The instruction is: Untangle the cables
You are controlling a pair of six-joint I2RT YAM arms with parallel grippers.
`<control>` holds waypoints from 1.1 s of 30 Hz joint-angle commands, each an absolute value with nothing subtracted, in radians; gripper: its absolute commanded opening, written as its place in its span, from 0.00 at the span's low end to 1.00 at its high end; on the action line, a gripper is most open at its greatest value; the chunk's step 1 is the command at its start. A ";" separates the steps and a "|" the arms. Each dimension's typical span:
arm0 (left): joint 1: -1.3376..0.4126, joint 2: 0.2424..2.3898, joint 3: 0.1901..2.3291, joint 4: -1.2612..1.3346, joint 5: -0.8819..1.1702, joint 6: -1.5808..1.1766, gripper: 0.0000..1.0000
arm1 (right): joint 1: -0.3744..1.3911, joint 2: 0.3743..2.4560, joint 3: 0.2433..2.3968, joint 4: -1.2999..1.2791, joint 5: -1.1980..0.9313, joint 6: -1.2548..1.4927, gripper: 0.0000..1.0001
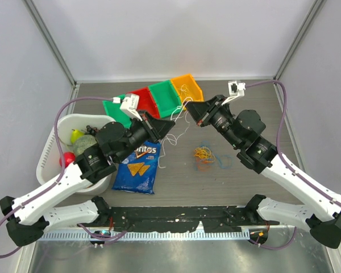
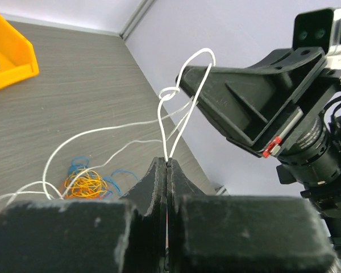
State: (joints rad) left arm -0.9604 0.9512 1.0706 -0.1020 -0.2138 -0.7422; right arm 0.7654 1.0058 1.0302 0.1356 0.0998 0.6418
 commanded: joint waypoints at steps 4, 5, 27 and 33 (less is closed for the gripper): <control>-0.960 0.933 1.111 -0.158 -0.161 -0.644 0.51 | 0.755 0.991 1.147 0.088 0.123 0.491 0.01; -0.960 0.914 1.100 -0.155 -0.164 -0.625 0.65 | 0.755 0.982 1.149 0.057 0.126 0.467 0.01; -0.960 1.089 1.097 0.195 -0.028 -0.387 0.93 | 0.755 1.045 1.287 -0.115 0.101 0.658 0.01; -0.960 1.104 1.101 0.206 -0.086 -0.359 0.93 | 0.755 1.055 1.289 -0.098 0.071 0.670 0.01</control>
